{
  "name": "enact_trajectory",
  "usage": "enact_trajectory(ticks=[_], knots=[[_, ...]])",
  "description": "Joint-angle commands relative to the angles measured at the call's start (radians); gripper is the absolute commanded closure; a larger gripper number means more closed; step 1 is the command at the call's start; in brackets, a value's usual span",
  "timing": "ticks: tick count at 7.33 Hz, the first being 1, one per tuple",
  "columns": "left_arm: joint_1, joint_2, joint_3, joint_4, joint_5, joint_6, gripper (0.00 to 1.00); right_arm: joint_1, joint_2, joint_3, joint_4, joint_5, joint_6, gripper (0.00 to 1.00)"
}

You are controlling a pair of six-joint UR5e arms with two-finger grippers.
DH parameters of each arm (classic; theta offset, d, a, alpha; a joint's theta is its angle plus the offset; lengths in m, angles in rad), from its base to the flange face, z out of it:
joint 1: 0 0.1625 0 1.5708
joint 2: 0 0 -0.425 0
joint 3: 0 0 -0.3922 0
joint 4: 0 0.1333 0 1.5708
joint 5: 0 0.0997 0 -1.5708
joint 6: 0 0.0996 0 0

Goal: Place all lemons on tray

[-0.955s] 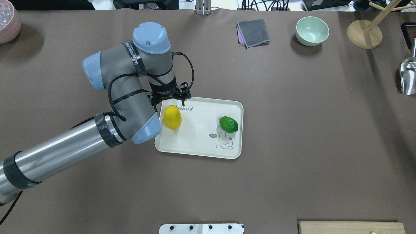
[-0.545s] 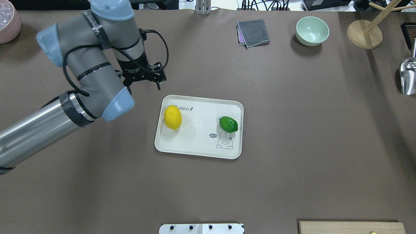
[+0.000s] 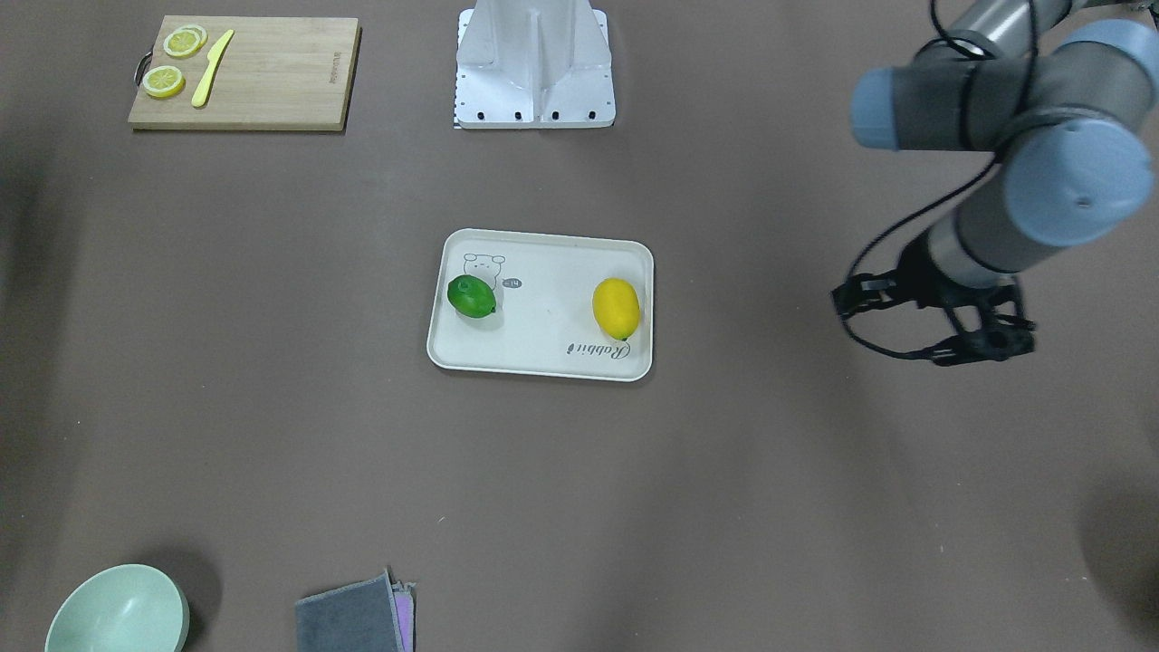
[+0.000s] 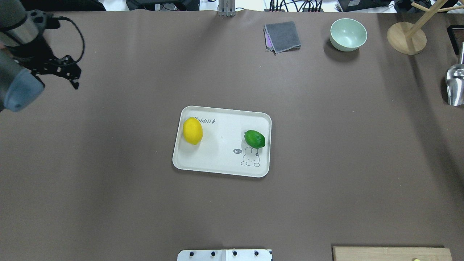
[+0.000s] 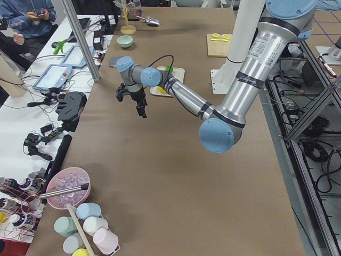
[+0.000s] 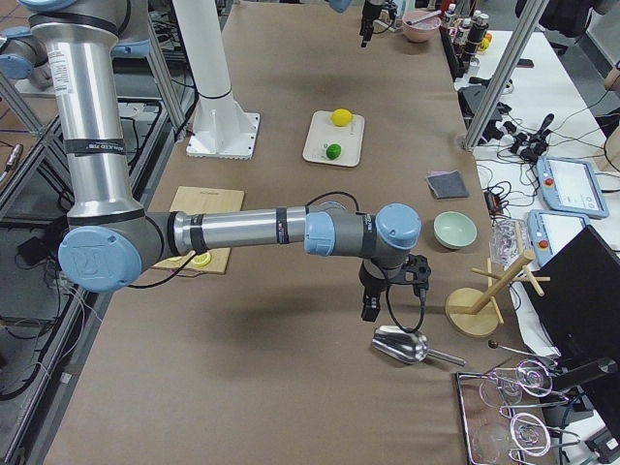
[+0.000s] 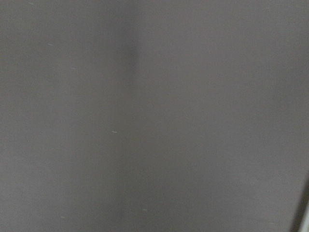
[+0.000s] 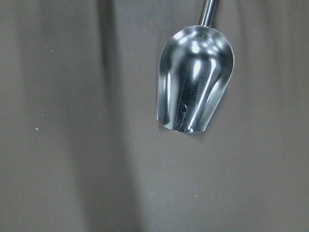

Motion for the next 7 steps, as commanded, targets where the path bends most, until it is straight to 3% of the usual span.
enact_trajectory(ticks=[1,4,6,7], knots=[[-0.168,0.168,0.012,0.005,-0.019,0.306,0.02,-0.001,-0.001,0.000,0.001,0.002,0.000,0.00],[-0.355,0.271,0.073,0.002,-0.020,0.573,0.02,-0.001,0.000,0.003,0.000,0.015,0.002,0.00],[-0.400,0.394,0.007,-0.001,-0.017,0.579,0.02,-0.001,-0.003,0.000,0.001,0.012,0.002,0.00],[-0.409,0.451,-0.085,0.000,-0.007,0.593,0.02,-0.001,-0.007,-0.003,0.004,0.014,0.002,0.00]])
